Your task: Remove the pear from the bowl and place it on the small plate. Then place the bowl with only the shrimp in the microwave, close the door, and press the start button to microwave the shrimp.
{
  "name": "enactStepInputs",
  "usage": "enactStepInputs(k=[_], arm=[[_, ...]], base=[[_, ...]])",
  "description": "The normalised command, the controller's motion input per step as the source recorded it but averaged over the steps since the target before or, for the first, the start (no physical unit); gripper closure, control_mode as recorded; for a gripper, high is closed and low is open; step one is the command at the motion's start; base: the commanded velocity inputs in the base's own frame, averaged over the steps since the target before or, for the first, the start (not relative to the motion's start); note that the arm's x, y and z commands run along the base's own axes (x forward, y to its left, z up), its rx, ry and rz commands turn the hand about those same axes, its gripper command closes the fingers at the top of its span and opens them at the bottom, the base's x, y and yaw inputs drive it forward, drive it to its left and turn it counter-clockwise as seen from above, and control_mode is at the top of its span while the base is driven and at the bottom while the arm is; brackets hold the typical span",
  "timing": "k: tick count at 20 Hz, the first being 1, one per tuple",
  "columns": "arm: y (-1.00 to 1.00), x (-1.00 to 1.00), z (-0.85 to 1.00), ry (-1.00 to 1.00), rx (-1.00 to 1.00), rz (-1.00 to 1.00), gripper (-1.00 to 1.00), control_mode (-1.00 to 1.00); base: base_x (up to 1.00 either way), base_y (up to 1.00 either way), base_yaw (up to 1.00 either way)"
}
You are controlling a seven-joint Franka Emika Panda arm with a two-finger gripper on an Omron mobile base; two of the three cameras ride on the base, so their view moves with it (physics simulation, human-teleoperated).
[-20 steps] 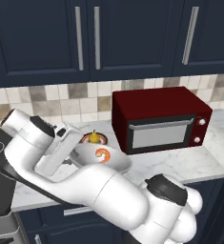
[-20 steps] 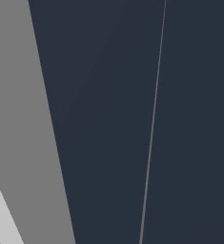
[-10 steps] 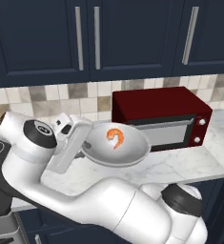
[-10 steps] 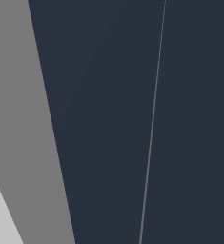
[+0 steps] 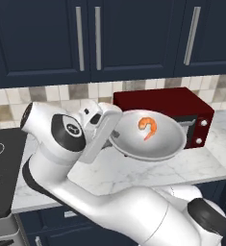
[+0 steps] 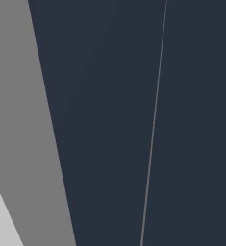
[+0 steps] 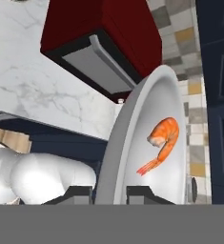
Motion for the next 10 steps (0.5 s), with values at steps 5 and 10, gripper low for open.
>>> enactStepInputs(k=[5, 10], arm=[[-1.0, 0.0, 0.35, 0.0, 0.03, 0.03, 1.0, -1.0], [-0.81, -0.03, 0.23, 0.0, 0.0, 0.05, 1.0, -1.0]], base=[[0.0, 0.0, 0.0], [0.0, 0.0, 0.0]])
